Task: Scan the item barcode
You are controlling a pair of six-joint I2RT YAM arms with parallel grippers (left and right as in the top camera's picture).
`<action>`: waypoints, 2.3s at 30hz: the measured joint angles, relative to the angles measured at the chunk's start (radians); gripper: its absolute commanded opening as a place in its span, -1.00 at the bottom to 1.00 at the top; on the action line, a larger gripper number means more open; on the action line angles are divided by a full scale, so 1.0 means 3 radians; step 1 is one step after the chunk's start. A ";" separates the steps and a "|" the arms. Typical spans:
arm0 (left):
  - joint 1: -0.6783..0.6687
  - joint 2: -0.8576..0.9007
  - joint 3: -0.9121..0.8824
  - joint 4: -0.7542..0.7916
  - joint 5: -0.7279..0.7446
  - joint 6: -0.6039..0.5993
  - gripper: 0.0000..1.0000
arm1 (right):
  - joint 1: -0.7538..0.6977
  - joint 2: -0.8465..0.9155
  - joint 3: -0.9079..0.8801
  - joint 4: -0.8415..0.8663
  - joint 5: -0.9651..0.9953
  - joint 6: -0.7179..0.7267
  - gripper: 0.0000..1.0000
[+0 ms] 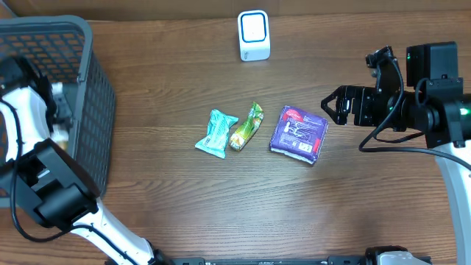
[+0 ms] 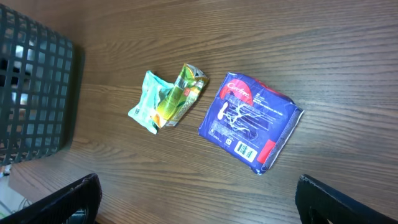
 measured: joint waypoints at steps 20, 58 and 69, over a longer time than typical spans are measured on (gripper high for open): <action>-0.1033 -0.2046 0.1058 -0.1919 0.1180 -0.0345 -0.91 | 0.0000 0.0001 0.0000 0.0067 0.0000 0.0001 1.00; -0.2272 -0.0880 -0.0740 -0.0434 0.1005 -0.0992 0.27 | 0.0000 0.0001 0.0000 0.0069 0.0000 0.0001 1.00; -0.2272 -0.1621 0.0902 -0.1694 0.0750 -0.0718 0.67 | 0.0000 0.0001 0.0000 0.0051 0.0000 0.0000 1.00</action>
